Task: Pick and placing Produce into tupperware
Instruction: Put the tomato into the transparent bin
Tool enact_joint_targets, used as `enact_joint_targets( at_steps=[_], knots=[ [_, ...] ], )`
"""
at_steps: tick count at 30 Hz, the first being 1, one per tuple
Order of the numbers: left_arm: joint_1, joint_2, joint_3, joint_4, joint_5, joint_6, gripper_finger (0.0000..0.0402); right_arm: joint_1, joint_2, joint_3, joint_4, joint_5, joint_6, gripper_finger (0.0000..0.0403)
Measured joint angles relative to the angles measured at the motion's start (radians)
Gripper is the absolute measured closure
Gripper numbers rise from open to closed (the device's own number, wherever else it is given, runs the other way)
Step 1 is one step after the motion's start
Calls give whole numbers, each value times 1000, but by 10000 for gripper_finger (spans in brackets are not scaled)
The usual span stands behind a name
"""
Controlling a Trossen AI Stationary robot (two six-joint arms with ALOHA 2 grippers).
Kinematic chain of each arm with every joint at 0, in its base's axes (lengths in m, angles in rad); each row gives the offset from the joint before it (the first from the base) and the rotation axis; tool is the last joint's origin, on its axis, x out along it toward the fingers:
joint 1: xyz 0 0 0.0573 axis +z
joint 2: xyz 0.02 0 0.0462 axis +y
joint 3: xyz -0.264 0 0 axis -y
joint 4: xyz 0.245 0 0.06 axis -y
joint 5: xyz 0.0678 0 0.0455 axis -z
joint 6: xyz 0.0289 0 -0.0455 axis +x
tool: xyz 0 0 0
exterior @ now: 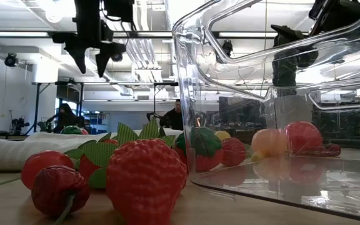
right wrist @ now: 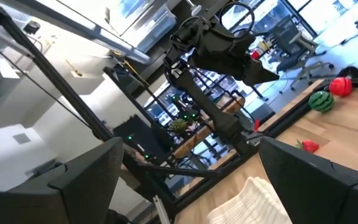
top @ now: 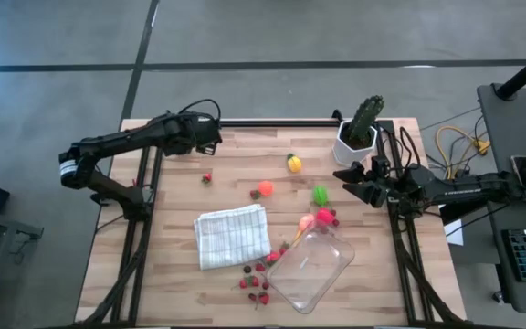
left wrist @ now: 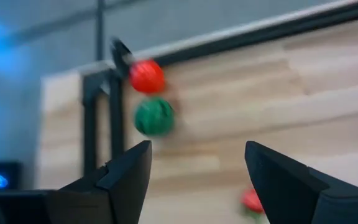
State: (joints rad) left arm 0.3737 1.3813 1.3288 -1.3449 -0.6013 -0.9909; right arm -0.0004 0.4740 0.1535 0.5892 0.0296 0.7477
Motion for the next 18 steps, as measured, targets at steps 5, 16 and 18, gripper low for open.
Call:
enact_joint_targets(
  at_steps=[5, 16, 18],
  knots=[
    [0, 13, -4, -1, 117, -15, 157, 0, 0, 0, 0, -1, 31, 35],
    [345, 10, -15, 23, 150, 134, 157, 0, 0, 0, -6, -2, 29, 35],
    [407, 11, -15, 71, 170, 205, 157, 0, 0, 0, -10, -2, 28, 35]
  ],
)
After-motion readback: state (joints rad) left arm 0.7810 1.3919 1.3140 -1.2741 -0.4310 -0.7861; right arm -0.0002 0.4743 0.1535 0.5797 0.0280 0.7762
